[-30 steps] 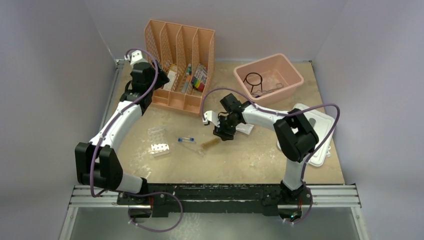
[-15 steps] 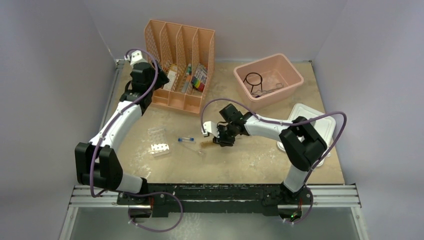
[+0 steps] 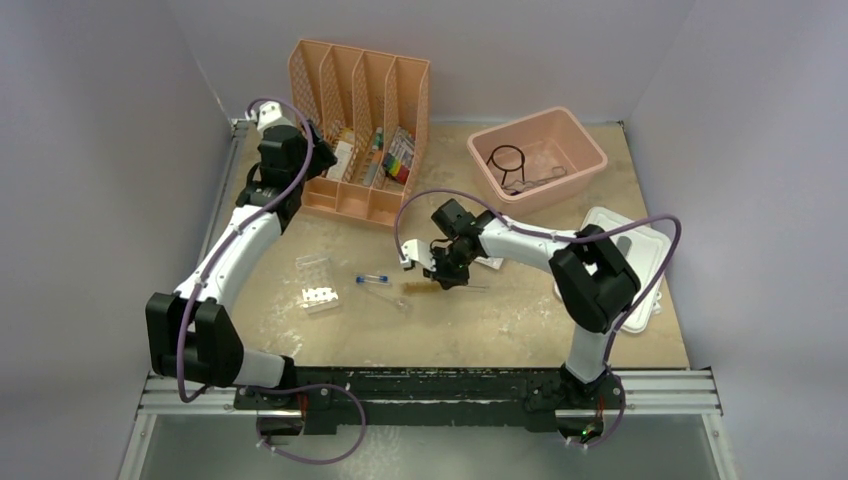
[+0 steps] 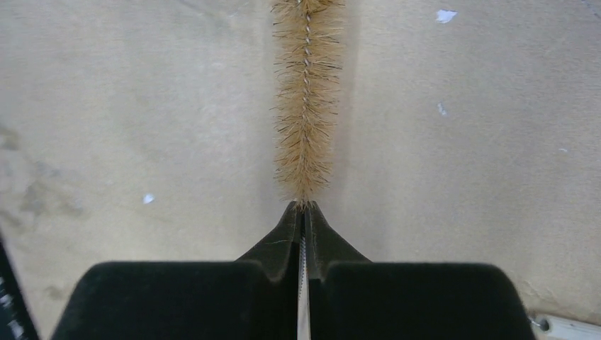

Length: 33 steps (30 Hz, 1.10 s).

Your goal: Organize the chemistry lab equipment

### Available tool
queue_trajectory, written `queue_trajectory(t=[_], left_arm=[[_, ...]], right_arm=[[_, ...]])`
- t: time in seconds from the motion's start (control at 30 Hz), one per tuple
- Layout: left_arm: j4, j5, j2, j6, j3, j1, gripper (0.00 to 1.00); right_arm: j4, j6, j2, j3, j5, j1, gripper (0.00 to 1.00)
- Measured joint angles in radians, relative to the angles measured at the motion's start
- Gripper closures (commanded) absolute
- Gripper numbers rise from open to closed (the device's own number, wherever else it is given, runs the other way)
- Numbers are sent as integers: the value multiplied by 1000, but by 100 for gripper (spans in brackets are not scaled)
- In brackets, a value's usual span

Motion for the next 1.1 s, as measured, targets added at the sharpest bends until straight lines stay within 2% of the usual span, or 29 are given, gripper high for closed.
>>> queue_trajectory(t=[0.17,0.3,0.4,0.57,0.77,0.93,1.03,1.1], left_arm=[[-1,0,-2,0,0,0,33],[-1,-1,-2,0,0,0,33],[-1,-3,-2,0,0,0,33],[0,-3,-1,0,0,0,33],[0,0,5,0,0,0,33],[0,-1,6,0,0,0,33],[0,-1,6,0,0,0,33],[0,-1,6,0,0,0,33]], right_arm=[[-172,-21,-29,85,-39,-22,100],[-225,-29,-121,130,-51,-74,100],[-213,-27,-208,157,-46,-133,100],[-76,24,-323,162,16,-222,100],[202,178,-347,155,203,-272,100],[402,352,-346,150,421,-298,100],[405,490,-300,233,586,-311,100],[365,611,-234,352,687,-321,100]])
